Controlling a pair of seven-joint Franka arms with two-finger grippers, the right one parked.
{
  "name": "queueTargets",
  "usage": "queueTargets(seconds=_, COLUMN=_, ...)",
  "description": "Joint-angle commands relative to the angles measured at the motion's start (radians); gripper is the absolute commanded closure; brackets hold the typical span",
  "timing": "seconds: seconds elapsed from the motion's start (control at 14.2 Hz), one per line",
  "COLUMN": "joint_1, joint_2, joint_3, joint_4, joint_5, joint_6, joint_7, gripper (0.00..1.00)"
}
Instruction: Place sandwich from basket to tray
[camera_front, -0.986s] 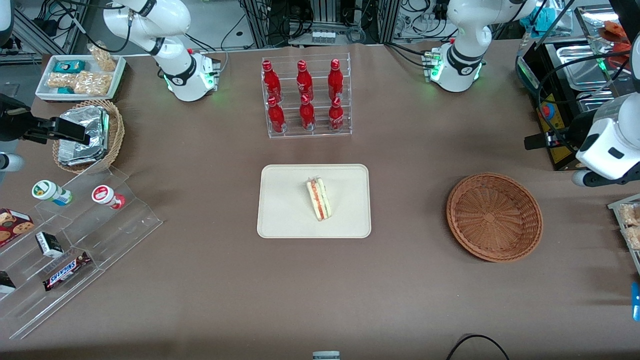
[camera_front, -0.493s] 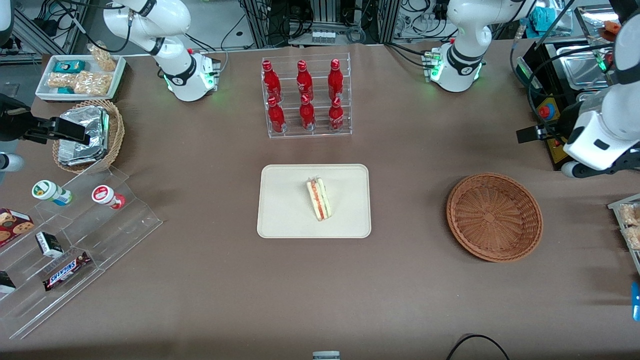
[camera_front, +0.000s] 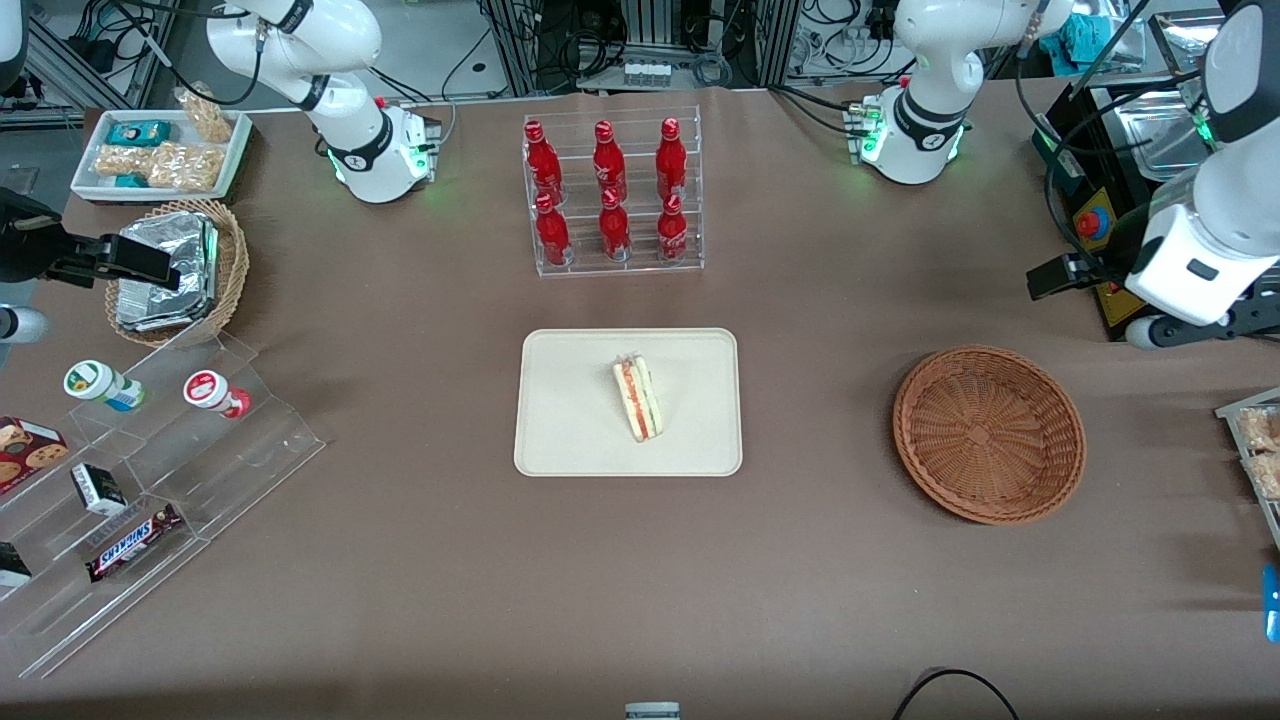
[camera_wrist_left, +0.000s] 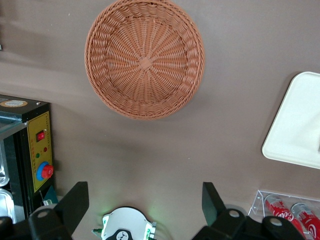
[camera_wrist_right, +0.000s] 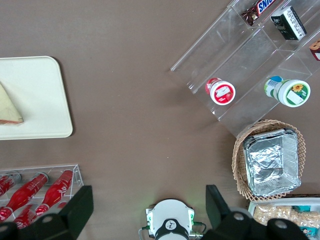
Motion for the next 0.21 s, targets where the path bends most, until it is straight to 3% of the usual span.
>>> queueTargets(seconds=0.0, joint_1=-0.002, joint_2=0.028, joint_3=-0.001, joint_4=0.037, joint_5=-0.001, joint_6=-0.002, joint_7=-0.005, gripper=0.0)
queueTargets(seconds=0.14, joint_1=-0.002, joint_2=0.026, joint_3=-0.001, joint_4=0.037, joint_5=0.001, joint_6=-0.001, joint_7=-0.005, gripper=0.0)
